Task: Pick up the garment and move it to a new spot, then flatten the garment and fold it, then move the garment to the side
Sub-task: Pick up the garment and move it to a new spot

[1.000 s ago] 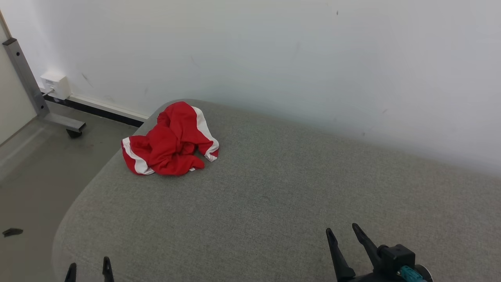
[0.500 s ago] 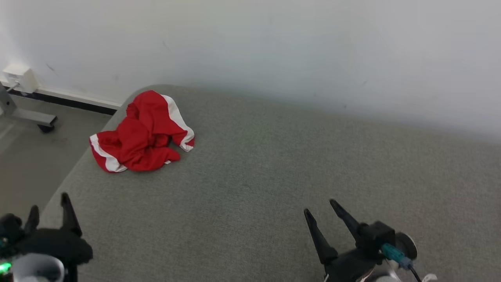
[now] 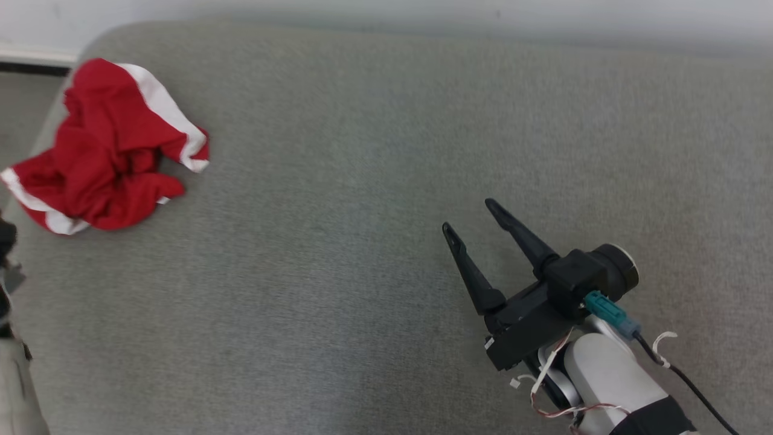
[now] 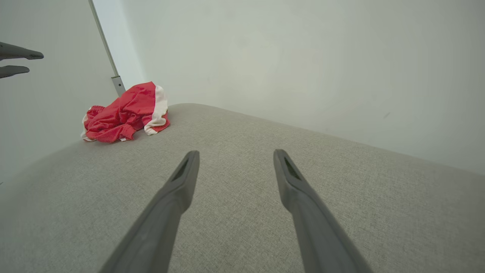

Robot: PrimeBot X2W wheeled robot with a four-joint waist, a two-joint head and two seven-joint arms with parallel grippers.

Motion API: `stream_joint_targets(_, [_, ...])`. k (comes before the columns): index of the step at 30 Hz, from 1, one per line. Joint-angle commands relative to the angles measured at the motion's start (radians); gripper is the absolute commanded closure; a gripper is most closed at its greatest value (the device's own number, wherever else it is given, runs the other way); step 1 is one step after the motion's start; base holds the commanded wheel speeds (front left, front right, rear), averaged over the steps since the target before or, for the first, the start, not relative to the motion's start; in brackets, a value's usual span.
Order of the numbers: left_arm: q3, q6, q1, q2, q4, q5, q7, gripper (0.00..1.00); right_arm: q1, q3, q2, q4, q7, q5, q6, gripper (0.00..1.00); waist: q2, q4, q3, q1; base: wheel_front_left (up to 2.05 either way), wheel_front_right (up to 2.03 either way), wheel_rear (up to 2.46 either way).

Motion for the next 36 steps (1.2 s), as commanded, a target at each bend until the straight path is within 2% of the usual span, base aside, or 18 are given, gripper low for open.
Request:
stream_joint_targets(1, [0.005, -0.002, -0.024, -0.001, 0.004, -0.013, 0.008, 0.0, -0.014, -0.004, -0.006, -0.003, -0.005, -0.005, -0.003, 0.0, -0.0004, -0.105, 0.162, -0.0004, 0.0, 0.0, 0.0])
stream_joint_targets(4, [0.028, 0.016, -0.072, 0.003, 0.02, -0.059, 0.052, 0.0, -0.029, -0.012, -0.012, -0.013, -0.005, -0.015, -0.003, 0.0, -0.0004, -0.112, 0.203, -0.0004, 0.0, 0.0, 0.0])
stream_joint_targets(12, [0.059, 0.078, -0.15, 0.068, 0.031, -0.1, 0.181, 0.0, -0.053, -0.029, -0.017, -0.05, -0.008, -0.029, -0.003, 0.0, -0.0004, -0.142, 0.282, -0.0004, 0.0, 0.0, 0.0])
stream_joint_targets(22, [0.029, 0.118, -0.093, 0.102, 0.061, -0.082, 0.315, 0.0, -0.02, -0.058, -0.019, -0.04, -0.008, -0.034, -0.003, 0.0, -0.0004, -0.162, 0.275, -0.0004, 0.0, 0.0, 0.0])
stream_joint_targets(23, [0.025, 0.117, -0.081, 0.105, 0.062, -0.077, 0.317, 0.59, -0.019, -0.058, -0.018, -0.04, -0.008, -0.033, -0.003, 0.0, -0.0004, -0.164, 0.271, -0.0004, 0.0, 0.0, 0.0])
stream_joint_targets(24, [0.02, 0.111, -0.07, 0.109, 0.062, -0.07, 0.314, 1.0, -0.017, -0.059, -0.018, -0.041, -0.007, -0.032, -0.003, 0.0, -0.0004, -0.166, 0.267, -0.0004, 0.0, 0.0, 0.0])
stream_joint_targets(30, [0.022, 0.068, -0.044, 0.142, 0.077, -0.076, 0.29, 1.0, -0.003, -0.072, -0.003, -0.034, -0.013, -0.029, -0.003, 0.0, -0.0004, -0.175, 0.21, -0.0004, 0.0, 0.0, 0.0])
stream_joint_targets(36, [0.006, -0.037, -0.088, 0.202, 0.074, -0.089, 0.264, 1.0, 0.05, -0.092, 0.023, 0.005, -0.028, -0.009, -0.003, 0.0, -0.0004, -0.187, 0.087, -0.0004, 0.0, 0.0, 0.0])
